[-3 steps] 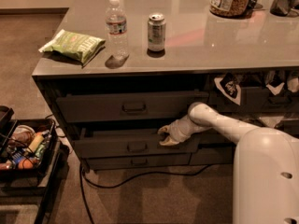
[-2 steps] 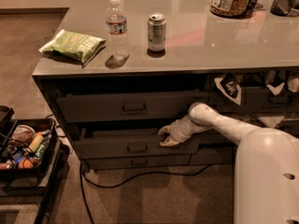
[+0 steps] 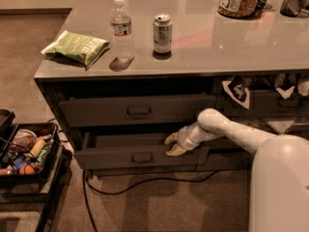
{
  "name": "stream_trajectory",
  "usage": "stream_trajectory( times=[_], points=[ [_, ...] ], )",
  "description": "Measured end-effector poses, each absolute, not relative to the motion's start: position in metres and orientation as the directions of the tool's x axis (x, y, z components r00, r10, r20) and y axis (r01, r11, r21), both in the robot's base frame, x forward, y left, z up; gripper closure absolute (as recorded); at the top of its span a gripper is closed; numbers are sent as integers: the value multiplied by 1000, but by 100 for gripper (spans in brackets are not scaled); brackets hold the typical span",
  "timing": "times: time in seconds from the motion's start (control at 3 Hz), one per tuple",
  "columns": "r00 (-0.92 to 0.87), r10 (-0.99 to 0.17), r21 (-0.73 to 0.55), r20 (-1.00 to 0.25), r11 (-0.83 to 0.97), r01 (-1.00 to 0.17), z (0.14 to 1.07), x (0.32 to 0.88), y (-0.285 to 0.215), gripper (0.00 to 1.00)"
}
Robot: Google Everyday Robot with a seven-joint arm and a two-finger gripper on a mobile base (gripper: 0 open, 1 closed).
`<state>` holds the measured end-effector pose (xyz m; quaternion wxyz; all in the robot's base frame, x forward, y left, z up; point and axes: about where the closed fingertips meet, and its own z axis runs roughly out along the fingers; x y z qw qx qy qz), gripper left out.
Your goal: Open middle drawer
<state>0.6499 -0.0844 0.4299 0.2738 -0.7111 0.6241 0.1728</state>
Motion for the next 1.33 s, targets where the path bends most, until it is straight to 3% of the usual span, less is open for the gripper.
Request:
stream_trajectory(
  times=[1.33],
  points=[
    [20,-742,-85,-670,50,-995,435,591,-89,100]
  ],
)
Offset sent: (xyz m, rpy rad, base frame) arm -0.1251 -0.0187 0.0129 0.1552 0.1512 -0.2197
